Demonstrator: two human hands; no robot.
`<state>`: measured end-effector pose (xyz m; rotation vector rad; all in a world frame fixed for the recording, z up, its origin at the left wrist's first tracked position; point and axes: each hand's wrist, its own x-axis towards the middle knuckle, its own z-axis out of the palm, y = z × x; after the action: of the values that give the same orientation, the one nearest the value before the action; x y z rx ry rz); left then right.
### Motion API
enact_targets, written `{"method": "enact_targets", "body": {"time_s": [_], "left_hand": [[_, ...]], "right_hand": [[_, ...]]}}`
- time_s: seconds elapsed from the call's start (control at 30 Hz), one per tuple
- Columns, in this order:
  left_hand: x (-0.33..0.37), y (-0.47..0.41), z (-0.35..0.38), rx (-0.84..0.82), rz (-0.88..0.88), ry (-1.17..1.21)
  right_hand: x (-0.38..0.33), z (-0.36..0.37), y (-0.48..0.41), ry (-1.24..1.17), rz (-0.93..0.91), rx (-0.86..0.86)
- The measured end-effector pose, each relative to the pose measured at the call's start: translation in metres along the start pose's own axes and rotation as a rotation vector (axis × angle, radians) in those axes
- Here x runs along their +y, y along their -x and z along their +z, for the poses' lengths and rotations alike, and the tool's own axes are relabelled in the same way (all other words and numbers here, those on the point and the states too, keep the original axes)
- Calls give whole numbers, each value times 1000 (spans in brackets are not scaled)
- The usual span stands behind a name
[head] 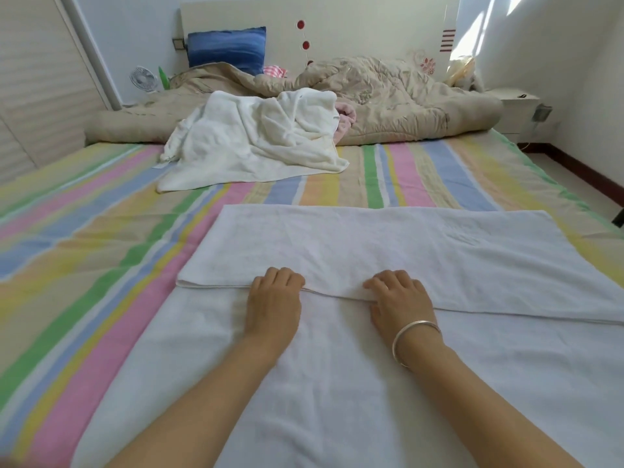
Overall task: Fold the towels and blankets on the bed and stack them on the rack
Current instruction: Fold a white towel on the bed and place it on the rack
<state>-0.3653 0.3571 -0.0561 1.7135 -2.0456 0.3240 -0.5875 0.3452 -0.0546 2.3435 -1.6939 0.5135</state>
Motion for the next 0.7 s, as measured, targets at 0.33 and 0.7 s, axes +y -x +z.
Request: {"method": "enact_targets", "body": {"time_s": [0.33,0.7], "left_hand": [[-54,-20,-22,-9,312,-342],[-73,48,-26,-279,33,300]], "right_hand": [[-12,5,0,101,-24,69],[-43,-2,43,-95,-23,110]]}}
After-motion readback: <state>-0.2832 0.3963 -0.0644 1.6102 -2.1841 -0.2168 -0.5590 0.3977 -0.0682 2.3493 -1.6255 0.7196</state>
